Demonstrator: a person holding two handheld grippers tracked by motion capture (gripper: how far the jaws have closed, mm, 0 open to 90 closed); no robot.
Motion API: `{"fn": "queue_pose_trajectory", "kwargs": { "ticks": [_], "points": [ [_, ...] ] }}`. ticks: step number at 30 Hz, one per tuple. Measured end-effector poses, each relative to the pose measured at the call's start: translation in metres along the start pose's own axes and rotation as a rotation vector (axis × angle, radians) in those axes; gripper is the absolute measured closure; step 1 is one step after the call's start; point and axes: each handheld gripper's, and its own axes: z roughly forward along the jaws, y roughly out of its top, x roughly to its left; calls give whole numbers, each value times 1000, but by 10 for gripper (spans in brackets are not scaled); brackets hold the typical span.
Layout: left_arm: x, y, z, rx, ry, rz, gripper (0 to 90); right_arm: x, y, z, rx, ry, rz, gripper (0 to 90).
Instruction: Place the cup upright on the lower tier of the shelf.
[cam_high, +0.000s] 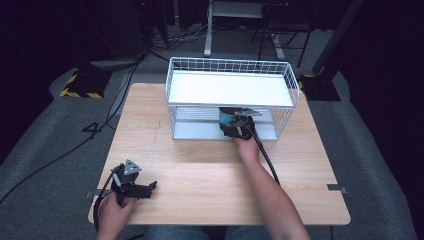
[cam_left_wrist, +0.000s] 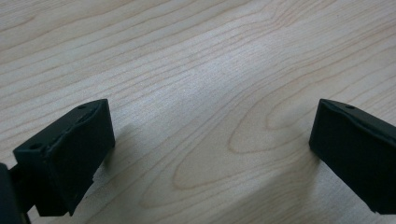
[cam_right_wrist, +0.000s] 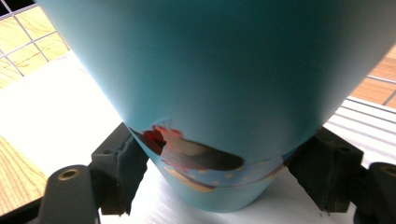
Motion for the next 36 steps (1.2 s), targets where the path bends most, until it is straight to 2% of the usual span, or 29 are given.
{"fn": "queue_pose_trajectory", "kwargs": {
  "ticks": [13, 16, 17, 20, 30, 31, 32, 36],
  "points": [
    [0, 0, 0, 0, 2, 1, 5, 1, 0, 0, 12, -13, -18, 244],
    [0, 0, 0, 0, 0, -1, 5, 1, -1, 0, 12, -11, -19, 210],
    [0, 0, 0, 0, 0, -1, 5, 0, -1, -1, 6, -10, -9, 172],
    [0, 0, 0, 0, 0, 1, 6, -2, -1, -4, 1, -15, 0, 150],
    [0, 0, 0, 0, 0, -1, 5, -3, 1, -19, 3, -12, -28, 137],
    [0, 0, 0, 0, 0, -1, 5, -3, -1, -24, -3, -10, -29, 137],
    [0, 0, 0, 0, 0, -1, 5, -1, -2, -27, 6, -8, -12, 137],
    [0, 0, 0, 0, 0, -1, 5, -4, -5, -37, 10, 6, -11, 137]
  ]
}}
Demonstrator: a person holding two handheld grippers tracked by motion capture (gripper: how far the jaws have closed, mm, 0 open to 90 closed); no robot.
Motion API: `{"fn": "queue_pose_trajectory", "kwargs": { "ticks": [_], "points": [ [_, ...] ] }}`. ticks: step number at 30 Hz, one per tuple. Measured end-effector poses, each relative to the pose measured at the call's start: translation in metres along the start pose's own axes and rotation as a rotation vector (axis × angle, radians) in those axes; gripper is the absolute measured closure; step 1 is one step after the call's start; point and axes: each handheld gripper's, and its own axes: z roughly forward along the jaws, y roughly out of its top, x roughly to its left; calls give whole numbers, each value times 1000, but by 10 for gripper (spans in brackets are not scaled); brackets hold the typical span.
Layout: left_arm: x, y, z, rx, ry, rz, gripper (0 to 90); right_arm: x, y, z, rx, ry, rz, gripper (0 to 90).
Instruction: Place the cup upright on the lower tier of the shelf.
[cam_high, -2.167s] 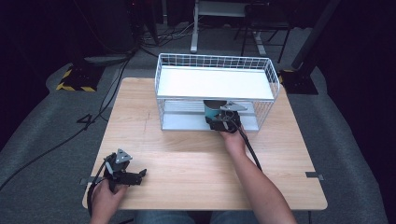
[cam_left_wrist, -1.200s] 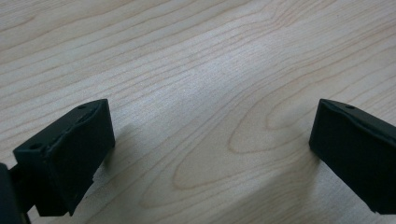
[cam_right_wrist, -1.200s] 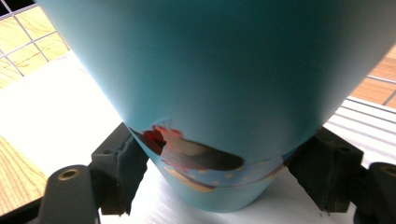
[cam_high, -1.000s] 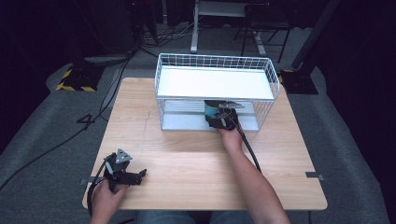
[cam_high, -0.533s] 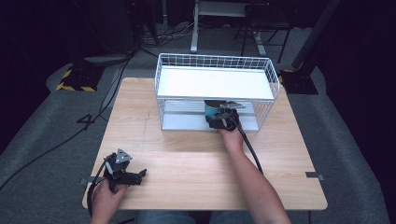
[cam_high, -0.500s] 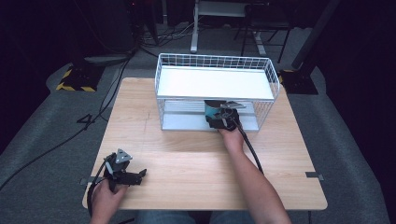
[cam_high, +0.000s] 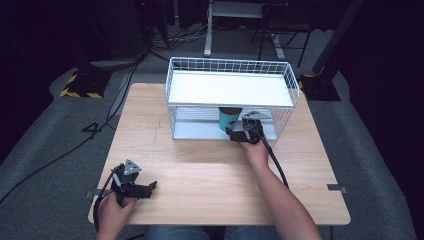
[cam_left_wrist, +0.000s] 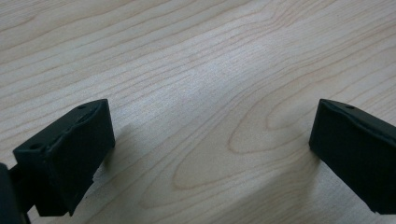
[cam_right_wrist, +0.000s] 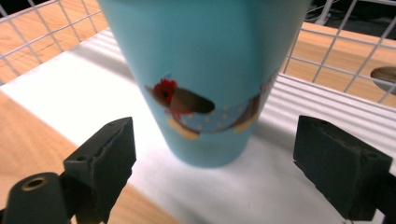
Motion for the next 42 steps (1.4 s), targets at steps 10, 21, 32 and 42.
{"fn": "queue_pose_trajectory", "kwargs": {
  "ticks": [10, 21, 32, 42],
  "points": [
    [0, 0, 0, 0, 0, 0, 5, 1, -4, -33, 15, 37, -22, 140],
    [-1, 0, 0, 0, 1, -5, 6, -1, -7, -87, 7, 80, -66, 147],
    [0, 0, 0, 0, 4, -2, 6, -7, -21, -132, 7, 100, -82, 153],
    [-1, 0, 0, 1, 3, -10, 5, -12, -38, -168, 23, 101, -98, 156]
  ]
}}
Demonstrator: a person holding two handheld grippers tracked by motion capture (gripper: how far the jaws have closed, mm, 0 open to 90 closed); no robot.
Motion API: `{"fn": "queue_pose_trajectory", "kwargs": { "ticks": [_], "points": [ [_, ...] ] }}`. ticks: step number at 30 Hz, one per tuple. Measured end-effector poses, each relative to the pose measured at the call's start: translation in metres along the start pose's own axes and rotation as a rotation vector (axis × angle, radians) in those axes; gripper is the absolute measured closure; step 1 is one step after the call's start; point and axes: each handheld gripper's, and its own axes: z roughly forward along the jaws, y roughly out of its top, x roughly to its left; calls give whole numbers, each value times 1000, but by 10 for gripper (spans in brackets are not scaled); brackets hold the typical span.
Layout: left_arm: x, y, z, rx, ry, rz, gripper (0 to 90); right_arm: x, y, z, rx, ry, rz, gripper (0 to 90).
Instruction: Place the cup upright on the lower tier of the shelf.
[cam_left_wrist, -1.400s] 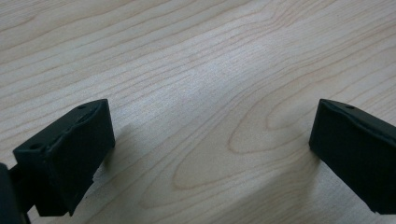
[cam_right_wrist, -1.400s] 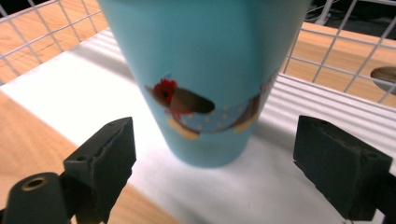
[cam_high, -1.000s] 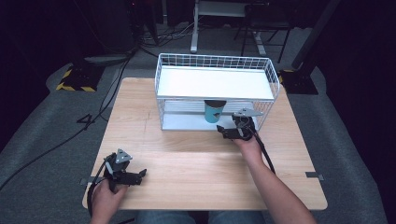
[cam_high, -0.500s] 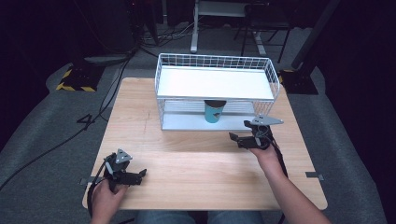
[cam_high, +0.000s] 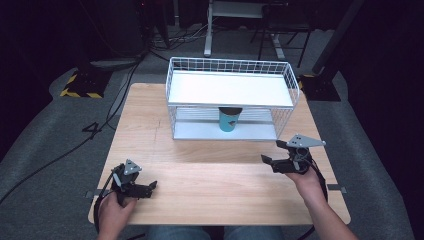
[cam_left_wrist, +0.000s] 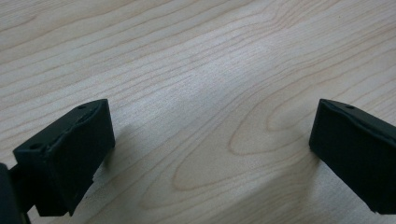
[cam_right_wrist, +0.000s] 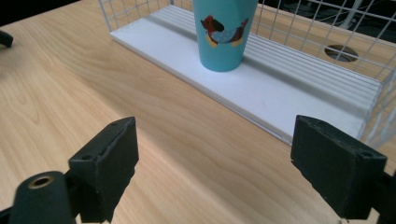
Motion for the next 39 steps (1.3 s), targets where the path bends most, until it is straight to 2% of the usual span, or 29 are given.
{"fn": "queue_pose_trajectory", "kwargs": {
  "ticks": [7, 12, 27, 39],
  "points": [
    [0, 0, 0, 0, 0, 2, 5, 1, -18, -20, 0, 3, 0, 157],
    [0, 0, 0, 0, 0, -1, 5, 2, -34, -28, -4, 4, 10, 157],
    [0, 0, 0, 0, 0, -1, 5, 2, -77, -21, 110, -3, 42, 158],
    [0, 0, 0, 0, 0, -1, 5, -8, -100, -10, 195, -51, 78, 157]
  ]
}}
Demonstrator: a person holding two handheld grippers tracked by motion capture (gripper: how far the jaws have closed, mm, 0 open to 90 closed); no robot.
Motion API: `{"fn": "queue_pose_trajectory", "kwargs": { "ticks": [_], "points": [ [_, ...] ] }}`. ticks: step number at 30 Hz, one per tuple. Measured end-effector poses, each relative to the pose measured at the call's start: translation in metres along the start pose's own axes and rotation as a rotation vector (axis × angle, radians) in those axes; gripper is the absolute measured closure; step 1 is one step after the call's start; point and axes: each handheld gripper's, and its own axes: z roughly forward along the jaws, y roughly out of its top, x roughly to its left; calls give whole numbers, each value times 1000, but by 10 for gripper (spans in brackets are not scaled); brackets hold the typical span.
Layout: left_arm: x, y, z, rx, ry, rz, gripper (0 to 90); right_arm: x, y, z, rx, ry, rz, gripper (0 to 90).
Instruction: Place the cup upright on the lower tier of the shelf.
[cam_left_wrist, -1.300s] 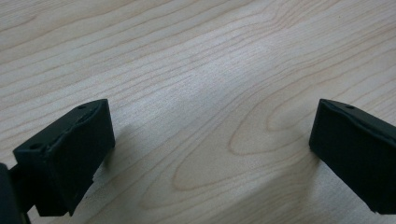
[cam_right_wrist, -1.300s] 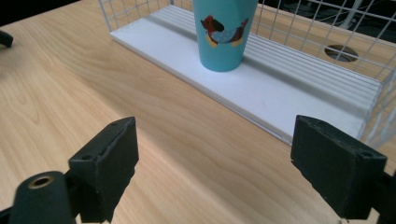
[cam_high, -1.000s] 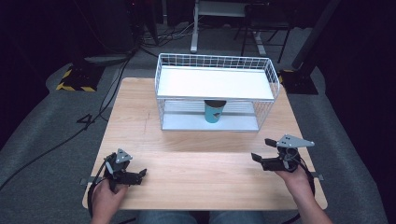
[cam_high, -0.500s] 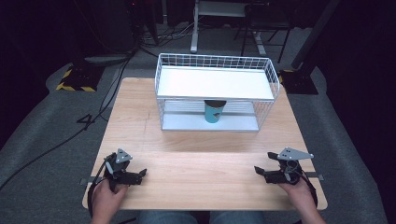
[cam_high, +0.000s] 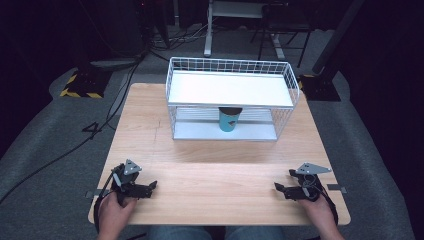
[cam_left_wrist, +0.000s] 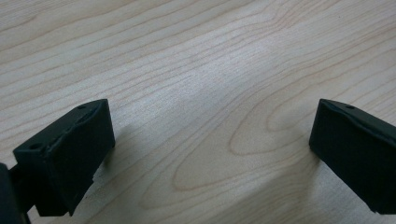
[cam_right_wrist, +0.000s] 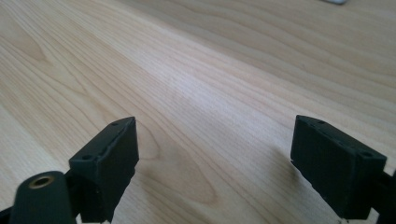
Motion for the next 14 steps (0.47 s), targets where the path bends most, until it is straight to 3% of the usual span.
{"fn": "queue_pose_trajectory", "kwargs": {
  "ticks": [5, 7, 14],
  "points": [
    [0, 0, 0, 0, -1, 0, 5, -1, -2, 1, -5, -10, -12, 149],
    [0, 0, 0, 0, 0, 1, 5, 2, -4, 2, -11, -26, -39, 139],
    [0, 0, 0, 1, 0, 3, 5, 2, -4, 2, -10, -24, -39, 134]
  ]
}}
